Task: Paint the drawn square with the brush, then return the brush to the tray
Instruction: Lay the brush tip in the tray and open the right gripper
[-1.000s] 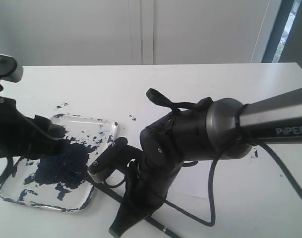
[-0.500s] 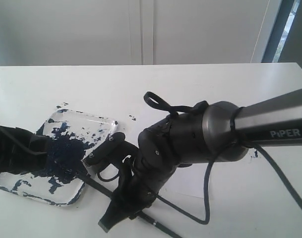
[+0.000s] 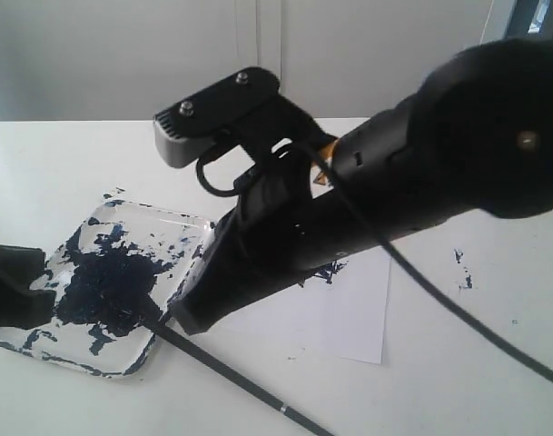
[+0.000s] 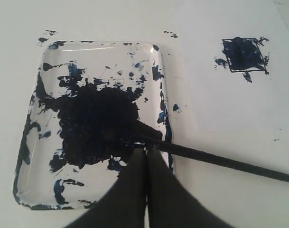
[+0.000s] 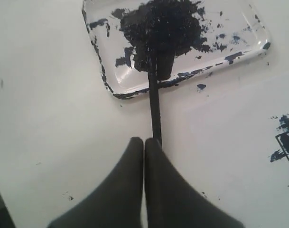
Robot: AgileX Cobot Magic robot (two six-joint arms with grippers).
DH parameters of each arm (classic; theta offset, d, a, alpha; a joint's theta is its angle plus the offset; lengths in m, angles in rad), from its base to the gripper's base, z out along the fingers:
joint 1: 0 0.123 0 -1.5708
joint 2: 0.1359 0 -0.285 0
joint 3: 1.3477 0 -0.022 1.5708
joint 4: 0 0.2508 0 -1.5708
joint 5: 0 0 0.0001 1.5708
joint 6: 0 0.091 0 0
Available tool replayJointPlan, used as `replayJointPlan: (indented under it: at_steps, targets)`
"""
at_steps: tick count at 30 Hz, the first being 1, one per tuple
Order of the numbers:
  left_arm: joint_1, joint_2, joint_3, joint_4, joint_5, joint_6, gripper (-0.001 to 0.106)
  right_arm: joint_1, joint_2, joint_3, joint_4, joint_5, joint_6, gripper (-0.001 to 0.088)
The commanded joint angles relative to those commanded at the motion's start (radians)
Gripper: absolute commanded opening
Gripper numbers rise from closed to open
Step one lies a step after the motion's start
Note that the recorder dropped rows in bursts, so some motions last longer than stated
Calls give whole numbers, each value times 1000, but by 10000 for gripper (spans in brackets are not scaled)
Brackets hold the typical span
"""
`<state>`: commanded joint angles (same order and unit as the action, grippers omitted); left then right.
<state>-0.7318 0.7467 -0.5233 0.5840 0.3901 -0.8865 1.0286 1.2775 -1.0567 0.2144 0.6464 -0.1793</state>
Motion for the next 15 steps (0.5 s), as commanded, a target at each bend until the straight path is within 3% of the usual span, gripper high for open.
replayJointPlan:
  at_steps: [3, 8, 15]
  targets:
    - [0, -51, 16, -24, 39, -8, 0, 0, -80, 8, -6, 45, 0, 0]
    - [0, -80, 25, -88, 80, -8, 0, 0, -227, 129, -2, -25, 9, 0]
    - [0, -80, 25, -89, 90, -8, 0, 0, -378, 326, -2, -111, 37, 0]
